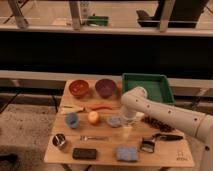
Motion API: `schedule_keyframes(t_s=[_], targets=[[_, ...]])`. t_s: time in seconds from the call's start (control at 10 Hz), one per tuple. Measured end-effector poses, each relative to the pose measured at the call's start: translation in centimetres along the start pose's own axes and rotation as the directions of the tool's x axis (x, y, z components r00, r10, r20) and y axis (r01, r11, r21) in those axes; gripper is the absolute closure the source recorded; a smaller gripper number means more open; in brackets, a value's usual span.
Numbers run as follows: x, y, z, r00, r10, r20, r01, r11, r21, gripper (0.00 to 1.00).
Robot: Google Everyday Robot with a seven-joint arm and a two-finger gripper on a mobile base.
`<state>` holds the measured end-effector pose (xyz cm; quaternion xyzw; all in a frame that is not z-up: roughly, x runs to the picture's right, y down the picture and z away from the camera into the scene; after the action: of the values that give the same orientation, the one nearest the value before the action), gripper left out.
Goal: Wipe purple bowl with towel
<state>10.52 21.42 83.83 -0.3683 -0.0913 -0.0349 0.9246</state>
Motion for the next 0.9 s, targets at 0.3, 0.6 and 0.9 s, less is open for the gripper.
schedule_keyframes(t_s=[0.3, 0.6, 0.9], targets=[[-0.2, -1.2, 0.2, 1.000, -0.018, 0.001, 0.018, 1.000, 0.014, 0.20], [-0.8, -2.2, 0.5, 0.999, -0.038, 0.001, 0.038, 0.999, 0.023, 0.20], [-0.9, -3.0, 0.7, 0.999, -0.034, -0.004, 0.034, 0.999, 0.027, 0.20]])
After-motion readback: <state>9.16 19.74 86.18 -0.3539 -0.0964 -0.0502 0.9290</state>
